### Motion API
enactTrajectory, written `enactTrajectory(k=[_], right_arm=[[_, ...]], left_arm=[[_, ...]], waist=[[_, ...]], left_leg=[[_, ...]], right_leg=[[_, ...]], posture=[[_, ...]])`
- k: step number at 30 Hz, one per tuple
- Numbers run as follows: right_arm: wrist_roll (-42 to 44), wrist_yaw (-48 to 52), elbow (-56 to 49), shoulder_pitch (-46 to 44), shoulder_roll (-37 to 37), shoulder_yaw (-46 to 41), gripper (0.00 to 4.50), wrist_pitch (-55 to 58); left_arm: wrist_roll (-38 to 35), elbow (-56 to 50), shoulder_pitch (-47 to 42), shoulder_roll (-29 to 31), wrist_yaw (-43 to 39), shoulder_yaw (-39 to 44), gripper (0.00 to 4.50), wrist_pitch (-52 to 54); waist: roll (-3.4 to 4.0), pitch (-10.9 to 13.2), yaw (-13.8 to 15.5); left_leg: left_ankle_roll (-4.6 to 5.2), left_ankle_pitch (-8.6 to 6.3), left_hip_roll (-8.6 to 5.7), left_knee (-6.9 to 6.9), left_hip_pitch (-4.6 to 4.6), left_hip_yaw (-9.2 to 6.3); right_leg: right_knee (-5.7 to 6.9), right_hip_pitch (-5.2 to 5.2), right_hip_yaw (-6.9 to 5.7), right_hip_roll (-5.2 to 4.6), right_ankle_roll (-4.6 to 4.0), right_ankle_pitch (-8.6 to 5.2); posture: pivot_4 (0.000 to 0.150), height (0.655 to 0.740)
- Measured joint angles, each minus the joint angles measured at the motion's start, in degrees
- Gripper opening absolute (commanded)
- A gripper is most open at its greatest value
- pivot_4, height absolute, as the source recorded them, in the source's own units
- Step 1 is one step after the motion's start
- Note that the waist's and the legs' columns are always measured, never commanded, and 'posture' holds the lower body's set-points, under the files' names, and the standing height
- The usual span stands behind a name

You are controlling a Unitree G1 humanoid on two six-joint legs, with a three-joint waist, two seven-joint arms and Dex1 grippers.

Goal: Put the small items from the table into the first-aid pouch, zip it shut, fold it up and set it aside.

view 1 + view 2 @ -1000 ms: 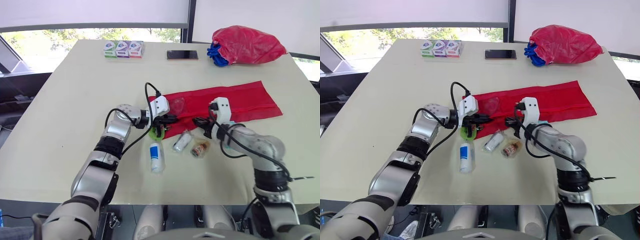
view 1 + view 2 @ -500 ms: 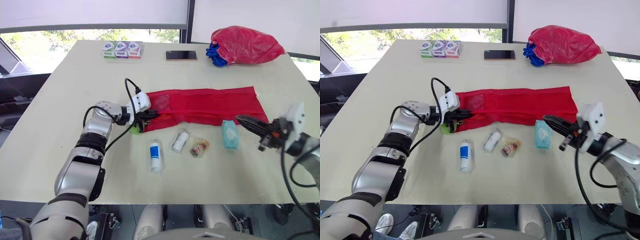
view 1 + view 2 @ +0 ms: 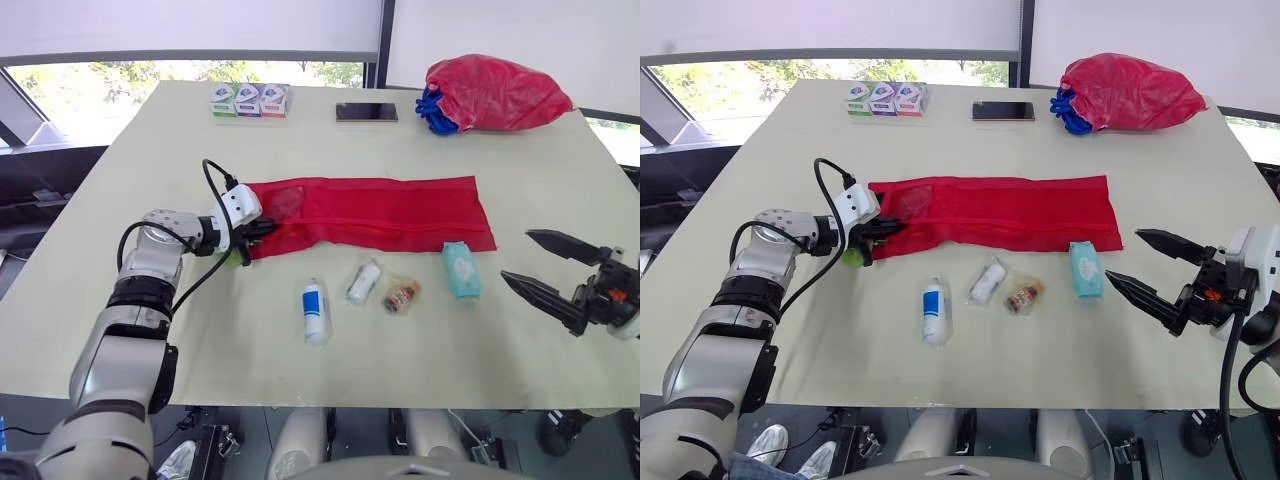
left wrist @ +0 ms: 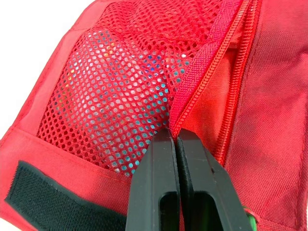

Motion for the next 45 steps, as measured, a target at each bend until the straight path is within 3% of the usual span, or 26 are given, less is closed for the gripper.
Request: enactTrajectory(k=[5, 9, 10, 18, 25, 37, 40, 45], right_arm=[[0.0, -1.1, -0.9, -0.1, 0.3, 0.1, 4.50, -0.2], [-0.5, -1.9, -1.1, -0.1, 0.6, 0.2, 4.50, -1.0], [-0.8, -2.0, -1.1, -0.1, 0.8, 0.4, 4.50, -1.4], [-3.1, -3.1, -1.9, -0.1, 2.5, 2.2, 4.50, -3.8], [-2.9, -5.1, -3.4, -1.4, 2.8, 5.0, 4.50, -3.9], [-0.5, -7.5, -8.2, -1.8, 2.3, 6.8, 4.50, -2.7], [-0.4, -8.2, -8.8, -1.7, 2.3, 6.9, 4.50, -2.7], [-0.7, -9.4, -9.7, -1.3, 2.3, 8.0, 4.50, -2.7]], left_arm=[[-0.3, 0.0, 0.0, 1.8, -1.3, 1.4, 2.46, 0.7], [-0.4, 1.5, -0.3, 2.6, -0.1, 2.9, 4.22, -0.9], [-0.4, 1.7, -0.4, 2.6, 0.0, 3.4, 4.42, -1.3], [-5.7, -6.3, 0.4, 0.1, -8.2, 4.0, 4.42, 3.3], [-3.4, -9.5, -2.7, -10.3, -6.7, -1.5, 4.42, 5.2], [6.8, 7.9, -12.4, -18.8, 4.5, -7.2, 4.42, -5.7], [7.2, 10.5, -13.7, -18.9, 5.3, -7.2, 3.62, -7.1], [7.7, 13.0, -14.4, -18.9, 5.7, -7.2, 1.07, -9.2]], waist=[[0.00, 0.0, 0.0], [0.00, 0.0, 0.2], [-0.01, 0.0, 0.2], [-0.02, 0.0, 0.8], [-0.04, 0.0, 1.7], [-0.07, 0.0, 1.5], [-0.07, 0.0, 1.6], [-0.07, 0.0, 1.6]], left_leg=[[0.00, 0.00, 0.00, 0.00, -0.01, 0.00], [0.00, 0.00, -0.02, 0.00, -0.02, 0.00], [0.00, 0.00, -0.02, 0.00, -0.03, -0.01], [0.00, 0.00, -0.06, 0.06, -0.10, -0.04], [0.01, 0.00, -0.12, 0.15, -0.17, -0.10], [0.03, -0.01, -0.14, 0.18, -0.22, -0.11], [0.03, -0.01, -0.14, 0.17, -0.22, -0.12], [0.03, -0.01, -0.14, 0.18, -0.23, -0.12]], right_leg=[[-0.01, 0.00, 0.00, 0.00, 0.00, 0.00], [-0.01, 0.00, 0.00, -0.01, 0.00, 0.00], [-0.02, 0.00, 0.00, -0.01, 0.00, 0.00], [-0.03, 0.00, -0.03, -0.03, 0.00, 0.00], [-0.03, 0.01, -0.06, -0.01, 0.00, 0.00], [-0.10, 0.01, -0.07, 0.02, 0.04, 0.02], [-0.10, 0.01, -0.07, 0.02, 0.04, 0.03], [-0.10, 0.01, -0.07, 0.02, 0.04, 0.03]], posture=[[0.150, 0.7400], [0.150, 0.7400], [0.150, 0.7400], [0.150, 0.7400], [0.150, 0.7400], [0.150, 0.7400], [0.150, 0.7400], [0.150, 0.7400]])
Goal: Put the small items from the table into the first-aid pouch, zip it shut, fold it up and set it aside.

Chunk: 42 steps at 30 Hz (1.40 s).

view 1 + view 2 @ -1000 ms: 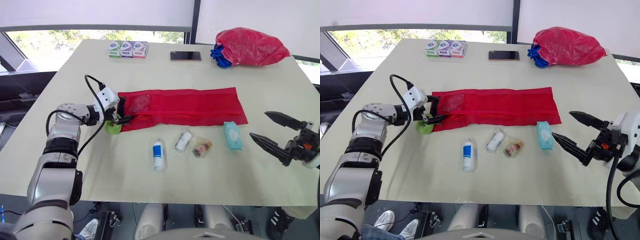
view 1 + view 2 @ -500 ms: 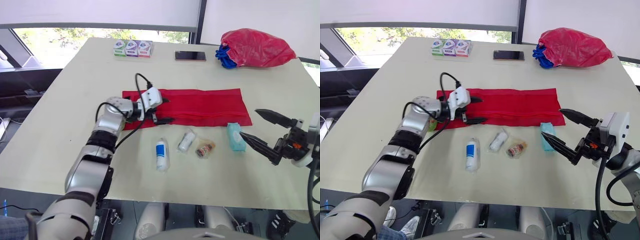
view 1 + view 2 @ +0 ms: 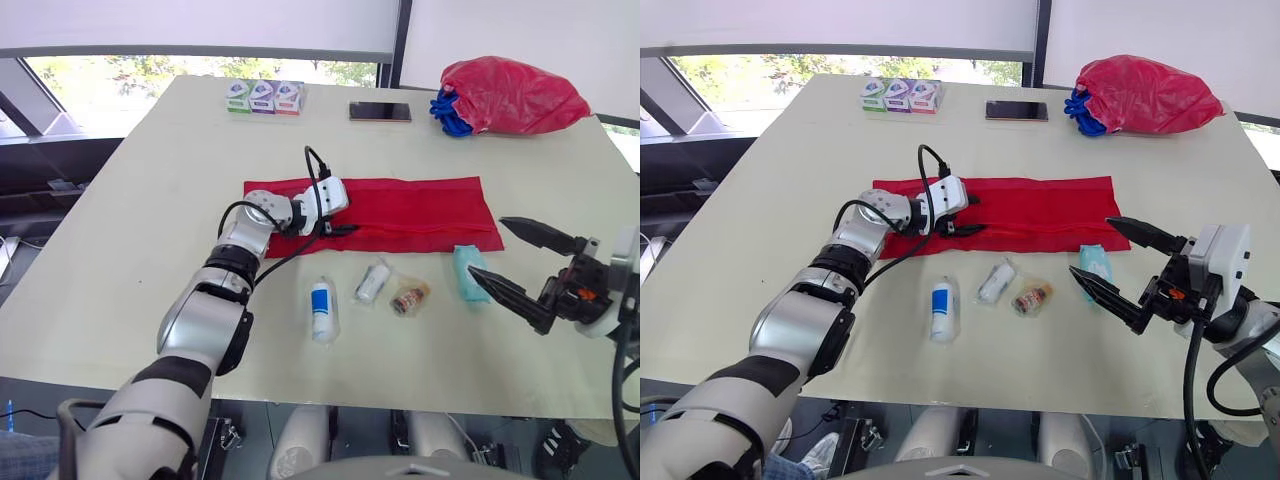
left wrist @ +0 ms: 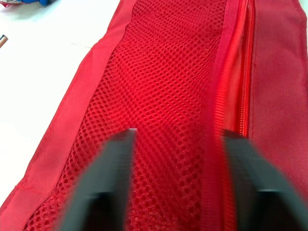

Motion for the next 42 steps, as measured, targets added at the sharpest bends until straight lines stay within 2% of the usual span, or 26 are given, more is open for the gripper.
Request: enactTrajectory(k=[2, 6, 12, 17, 19, 22, 28, 34, 38, 42], right_arm=[[0.0, -0.1, -0.1, 0.7, 0.0, 0.5, 4.50, 0.0], [-0.5, -1.0, -0.1, 0.6, -0.3, 1.8, 4.50, 0.3], [-2.2, -2.8, -1.6, -2.6, -0.8, 10.0, 4.50, 3.3], [-7.1, -1.9, -0.7, -12.5, 0.9, 23.6, 4.50, 4.3], [-7.5, -1.3, -0.4, -13.3, 1.0, 24.3, 4.50, 4.0], [-9.1, 4.8, 2.4, -17.3, -1.7, 25.1, 4.50, 1.7], [-8.0, 16.7, 10.0, -22.8, -9.2, 18.6, 4.50, -1.7], [-6.9, 23.0, 11.8, -24.8, -12.3, 16.4, 4.50, -2.3], [-9.0, 22.6, 11.8, -27.0, -10.8, 21.1, 4.50, -2.2], [-15.6, 21.1, 13.2, -31.8, -6.6, 29.9, 4.50, -2.2]], left_arm=[[0.2, 0.9, 0.0, -0.2, -0.1, 0.0, 0.02, -0.6], [0.1, 1.8, -0.3, -0.3, -0.4, 0.1, 0.02, -0.6], [-0.1, 3.3, -1.2, -0.4, -1.6, 1.1, 0.02, -0.6], [-0.3, 3.7, -1.7, 1.6, -6.9, 1.7, 0.02, -1.5], [-0.2, 3.7, -1.7, 2.2, -7.3, 1.7, 0.02, -1.6], [-0.1, 3.8, -1.6, 3.7, -8.5, 1.7, 0.02, -2.0], [-0.1, 3.2, -0.2, 5.3, -10.2, 1.8, 0.02, -2.7], [-0.2, 1.4, 1.0, 6.6, -11.1, 1.8, 0.02, -2.7], [-0.3, 0.8, 1.4, 7.0, -11.1, 1.8, 0.02, -2.7], [-0.5, -0.3, 2.5, 7.4, -11.4, 1.8, 0.02, -2.8]], waist=[[0.00, 0.0, 0.0], [0.00, 0.0, 0.0], [0.00, 0.0, -0.1], [-0.07, 0.0, -0.7], [-0.07, 0.0, -0.8], [-0.07, 0.0, -0.9], [-0.07, 0.0, -0.8], [-0.08, 0.0, -1.0], [-0.08, 0.0, -1.2], [-0.08, 0.0, -1.5]], left_leg=[[0.00, 0.00, 0.00, 0.00, 0.00, 0.01], [0.00, 0.00, 0.00, 0.00, 0.01, 0.00], [0.00, 0.00, 0.00, 0.01, 0.00, -0.01], [0.00, 0.00, 0.00, 0.03, -0.01, -0.06], [0.00, 0.00, 0.00, 0.04, -0.06, -0.07], [0.01, -0.01, -0.01, 0.12, -0.13, -0.08], [0.03, -0.02, 0.01, 0.21, -0.22, -0.18], [0.03, -0.02, 0.03, 0.21, -0.26, -0.23], [0.03, -0.02, 0.03, 0.27, -0.26, -0.23], [0.03, -0.02, 0.03, 0.35, -0.30, -0.21]], right_leg=[[0.00, 0.00, 0.00, 0.00, 0.00, 0.00], [0.01, 0.00, 0.00, 0.00, 0.00, 0.00], [0.01, 0.00, -0.02, 0.01, 0.00, 0.00], [0.03, -0.01, -0.06, 0.05, 0.00, 0.00], [0.01, -0.02, -0.07, 0.04, 0.00, 0.00], [-0.02, -0.02, -0.08, 0.02, 0.01, 0.01], [-0.09, -0.02, -0.17, 0.01, 0.06, 0.05], [-0.08, -0.03, -0.22, 0.01, 0.05, 0.05], [-0.04, -0.03, -0.22, 0.01, 0.05, 0.06], [0.10, -0.12, -0.18, 0.01, 0.05, 0.05]], posture=[[0.150, 0.7400], [0.150, 0.7400], [0.150, 0.7400], [0.150, 0.7400], [0.150, 0.7400], [0.150, 0.7400], [0.150, 0.7400], [0.150, 0.7400], [0.150, 0.7400], [0.150, 0.7400]])
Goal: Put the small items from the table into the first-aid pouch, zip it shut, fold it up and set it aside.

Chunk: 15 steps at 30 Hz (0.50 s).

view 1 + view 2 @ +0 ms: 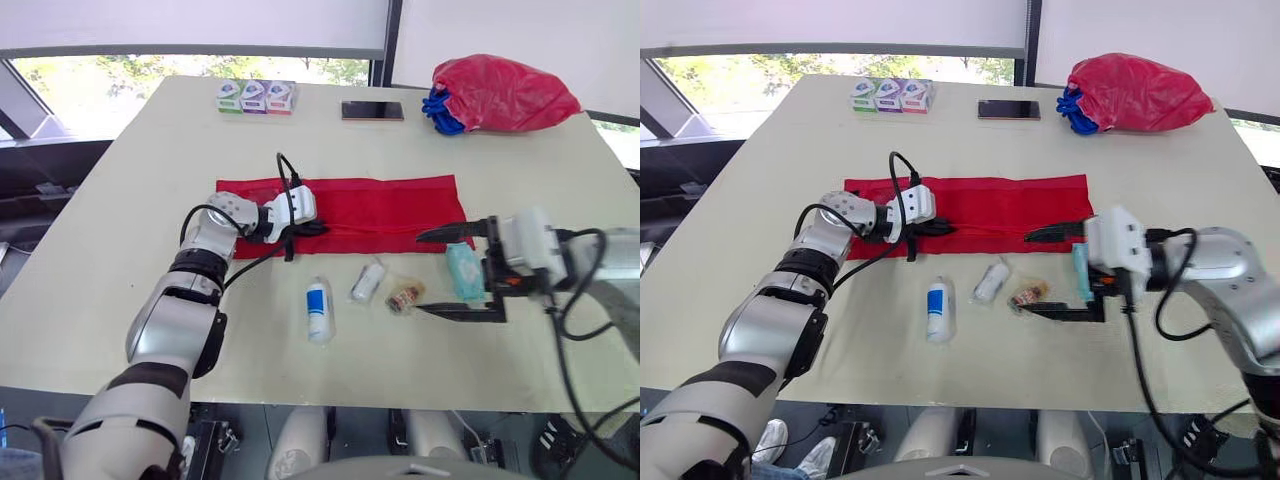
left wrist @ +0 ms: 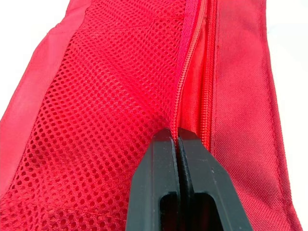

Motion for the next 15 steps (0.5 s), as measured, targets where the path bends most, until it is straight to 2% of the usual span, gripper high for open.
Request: enactTrajectory(k=[3, 6, 9, 15], right_arm=[[-6.2, -0.7, 2.2, -4.5, 2.9, 7.4, 4.50, 0.0], [-12.2, -0.8, 6.4, -10.0, 9.4, 16.1, 4.50, -0.2], [-16.7, 0.0, 10.6, -13.6, 12.8, 21.3, 4.50, -1.1], [-28.1, 5.9, 27.3, -23.3, 19.0, 31.0, 4.50, -9.9]], left_arm=[[-0.1, -0.4, 0.4, 0.3, 0.0, 0.0, 0.02, -0.2], [-0.1, -0.7, 0.8, 0.5, 0.1, 0.0, 0.02, -0.3], [-0.2, -1.1, 1.0, 0.5, 0.1, 0.0, 0.02, -0.4], [-0.3, -2.4, 1.9, 0.8, 0.1, 0.1, 0.02, -0.4]], waist=[[0.00, 0.0, 0.0], [0.00, 0.0, -0.1], [0.00, 0.0, 0.0], [0.00, 0.0, -0.1]], left_leg=[[0.00, 0.00, -0.02, 0.08, -0.04, 0.00], [-0.01, 0.00, -0.03, 0.17, -0.07, -0.01], [-0.02, 0.01, -0.07, 0.20, -0.08, -0.01], [-0.21, 0.12, -0.26, 0.22, -0.08, -0.05]], right_leg=[[0.06, -0.05, -0.01, 0.00, 0.00, 0.00], [0.23, -0.13, 0.00, 0.01, 0.00, 0.00], [0.24, -0.13, -0.01, 0.00, -0.01, 0.00], [0.28, -0.15, -0.02, 0.00, -0.01, 0.00]], posture=[[0.150, 0.7400], [0.150, 0.7400], [0.150, 0.7400], [0.150, 0.7400]])
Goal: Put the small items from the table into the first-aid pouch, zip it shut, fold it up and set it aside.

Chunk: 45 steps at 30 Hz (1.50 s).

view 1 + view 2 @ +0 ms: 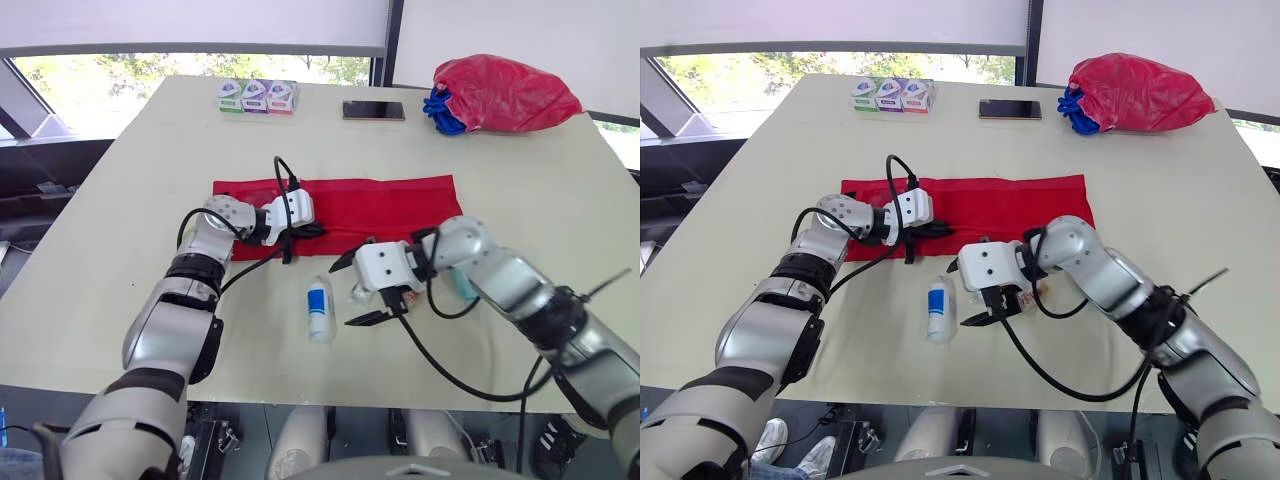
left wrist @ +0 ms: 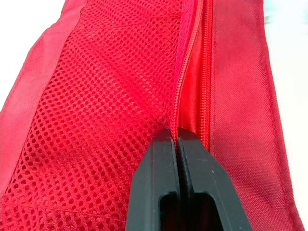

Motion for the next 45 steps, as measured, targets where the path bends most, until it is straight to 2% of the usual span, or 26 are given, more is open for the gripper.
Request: enactTrajectory(k=[5, 12, 18, 22, 24, 25, 27, 29, 36, 38, 41, 45], right_arm=[[-4.5, 2.4, 9.3, -4.8, 5.7, 2.1, 4.50, -7.2], [-8.8, 5.9, 17.6, -6.3, 12.5, 5.5, 4.50, -14.9], [-11.1, 7.2, 22.0, -7.0, 15.2, 6.5, 4.50, -19.4], [-11.8, 7.2, 23.0, -7.1, 15.7, 6.3, 3.31, -19.4], [-11.8, 7.2, 22.9, -7.1, 15.6, 5.7, 2.29, -18.5], [-11.8, 7.3, 22.6, -7.1, 15.2, 5.1, 1.93, -17.6], [-11.7, 7.5, 20.9, -7.0, 13.9, 4.0, 0.83, -15.8], [-11.7, 7.6, 17.7, -6.3, 12.5, 2.8, 0.02, -12.8], [-9.0, 5.4, 2.9, -2.2, 8.1, -4.3, 0.01, 1.4], [-8.6, 4.9, 1.4, -2.0, 7.0, -5.6, 0.01, 3.1], [-6.9, 3.8, -7.2, 2.0, -1.4, -12.3, 0.01, 10.8], [-4.7, 2.7, -13.8, 8.0, -11.9, -21.6, 0.01, 18.4]], left_arm=[[0.0, -0.6, 0.6, 0.2, 0.2, 0.3, 0.02, 0.2], [-0.3, -2.0, 1.5, 0.3, 0.7, 0.5, 0.02, 0.7], [-1.0, -3.1, 2.5, 0.4, 1.0, 0.9, 0.02, 1.4], [-1.1, -3.1, 2.5, 0.6, 1.4, 0.9, 0.00, 1.6], [-1.1, -3.1, 2.6, 0.5, 1.6, 0.9, 0.00, 1.6], [-1.1, -3.1, 2.6, 0.5, 1.7, 0.9, 0.00, 1.5], [-1.2, -3.1, 2.7, 0.5, 1.7, 0.9, 0.00, 1.5], [-1.3, -3.1, 2.7, 0.5, 1.9, 0.9, 0.00, 1.5], [-1.3, -2.9, 2.7, 0.0, 2.6, 0.9, 0.00, 1.5], [-1.3, -2.9, 2.6, -0.1, 2.6, 0.8, 0.00, 1.5], [-1.5, -2.8, 2.6, -0.9, 2.9, 0.9, 0.00, 1.2], [-1.6, -2.8, 2.7, -1.0, 3.1, 0.9, 0.00, 1.1]], waist=[[0.01, 0.0, -0.1], [0.02, 0.0, -0.2], [0.04, 0.0, -0.2], [0.05, 0.0, -0.2], [0.05, 0.0, -0.2], [0.05, 0.0, -0.2], [0.04, 0.0, -0.2], [0.05, 0.0, -0.2], [0.04, 0.0, 0.0], [0.03, 0.0, 0.0], [0.04, 0.0, 0.7], [0.03, 0.0, 0.7]], left_leg=[[-0.05, 0.03, -0.03, 0.00, 0.01, 0.00], [-0.09, 0.05, -0.04, 0.01, 0.03, 0.00], [-0.11, 0.06, -0.04, 0.00, 0.04, 0.00], [-0.13, 0.07, -0.05, 0.00, 0.07, 0.00], [-0.14, 0.07, -0.05, 0.00, 0.08, -0.01], [-0.13, 0.07, -0.05, 0.00, 0.08, 0.00], [-0.14, 0.07, -0.05, 0.00, 0.07, 0.00], [-0.14, 0.07, -0.05, 0.00, 0.07, 0.00], [-0.12, 0.06, -0.10, 0.00, 0.06, 0.00], [-0.12, 0.06, -0.10, 0.00, 0.07, -0.01], [-0.11, 0.05, -0.15, 0.03, -0.11, -0.13], [0.07, -0.05, -0.20, 0.00, -0.11, -0.14]], right_leg=[[0.06, -0.02, 0.01, 0.00, 0.00, 0.00], [0.11, -0.03, 0.01, 0.00, 0.00, 0.00], [0.12, -0.04, 0.02, 0.00, -0.01, 0.00], [0.16, -0.04, 0.02, 0.00, -0.01, 0.00], [0.18, -0.03, 0.02, 0.00, -0.01, 0.00], [0.18, -0.03, 0.02, 0.00, -0.01, 0.00], [0.17, -0.03, 0.02, 0.00, -0.01, 0.00], [0.17, -0.04, 0.02, -0.01, -0.01, 0.00], [0.18, -0.03, 0.02, -0.06, -0.01, 0.00], [0.17, -0.03, 0.02, -0.06, -0.01, 0.00], [0.03, -0.02, -0.11, -0.16, -0.01, 0.00], [-0.01, -0.01, -0.11, -0.18, 0.00, 0.00]], posture=[[0.150, 0.7400], [0.150, 0.7400], [0.150, 0.7400], [0.150, 0.7400], [0.150, 0.7400], [0.150, 0.7400], [0.150, 0.7400], [0.150, 0.7400], [0.150, 0.7400], [0.150, 0.7400], [0.150, 0.7400], [0.150, 0.7400]])
